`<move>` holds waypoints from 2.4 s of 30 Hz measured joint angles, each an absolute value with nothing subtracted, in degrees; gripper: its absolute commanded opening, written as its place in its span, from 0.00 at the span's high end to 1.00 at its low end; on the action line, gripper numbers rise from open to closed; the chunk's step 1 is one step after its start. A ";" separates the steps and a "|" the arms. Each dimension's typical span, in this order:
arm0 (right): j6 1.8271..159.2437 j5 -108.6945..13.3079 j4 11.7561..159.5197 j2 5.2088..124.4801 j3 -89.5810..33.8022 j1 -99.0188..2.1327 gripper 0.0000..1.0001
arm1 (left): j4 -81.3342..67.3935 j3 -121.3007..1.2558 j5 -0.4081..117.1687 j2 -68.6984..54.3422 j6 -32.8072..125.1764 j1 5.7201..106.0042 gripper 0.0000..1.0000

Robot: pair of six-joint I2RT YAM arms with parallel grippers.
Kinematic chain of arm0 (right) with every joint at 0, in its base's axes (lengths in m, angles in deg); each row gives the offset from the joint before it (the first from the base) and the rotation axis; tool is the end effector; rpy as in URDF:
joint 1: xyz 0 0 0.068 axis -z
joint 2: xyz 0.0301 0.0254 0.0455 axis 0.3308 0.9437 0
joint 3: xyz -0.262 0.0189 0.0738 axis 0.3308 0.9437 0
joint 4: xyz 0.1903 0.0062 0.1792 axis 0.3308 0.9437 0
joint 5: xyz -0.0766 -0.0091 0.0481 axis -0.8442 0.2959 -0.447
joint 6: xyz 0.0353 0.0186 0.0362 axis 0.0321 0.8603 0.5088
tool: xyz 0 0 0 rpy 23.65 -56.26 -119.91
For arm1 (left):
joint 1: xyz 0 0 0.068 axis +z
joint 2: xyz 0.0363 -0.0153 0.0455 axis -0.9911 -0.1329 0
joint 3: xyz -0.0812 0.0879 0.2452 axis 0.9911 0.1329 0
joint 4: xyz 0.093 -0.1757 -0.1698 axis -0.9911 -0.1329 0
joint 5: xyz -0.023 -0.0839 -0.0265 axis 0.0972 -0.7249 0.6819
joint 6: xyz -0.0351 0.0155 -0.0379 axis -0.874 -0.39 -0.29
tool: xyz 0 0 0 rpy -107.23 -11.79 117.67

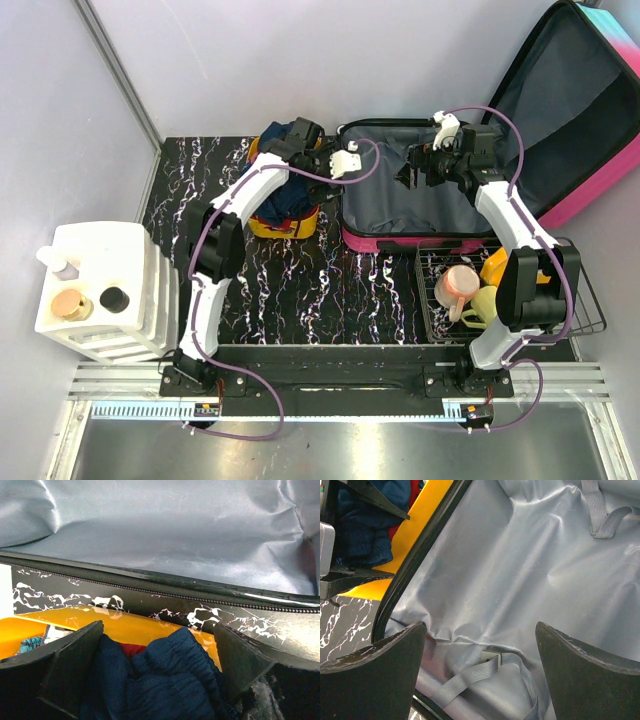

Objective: Open, take out, and arrange the luggage

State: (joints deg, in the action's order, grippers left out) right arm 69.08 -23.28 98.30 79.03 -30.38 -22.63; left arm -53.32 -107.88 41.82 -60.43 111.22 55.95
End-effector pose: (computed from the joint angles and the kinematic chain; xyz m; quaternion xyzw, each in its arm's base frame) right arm 0.3841 0.0411 0.3088 -0.1947 0.8225 0.2340 0.4804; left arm 0.4414 -0.2360 0.2575 0.6467 0.6660 -0.1254 0.3499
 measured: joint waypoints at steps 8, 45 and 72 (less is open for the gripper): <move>68.42 -23.30 99.28 78.96 -30.40 -22.08 0.00 | -53.13 -107.92 42.70 -60.65 111.72 57.19 0.06; 70.76 -22.69 99.46 80.54 -33.33 -21.97 0.00 | -59.97 -108.62 46.48 -57.00 100.51 76.25 0.29; 70.52 -22.69 99.46 80.54 -33.22 -21.97 0.00 | -51.68 -103.55 63.88 -58.82 63.04 77.35 1.00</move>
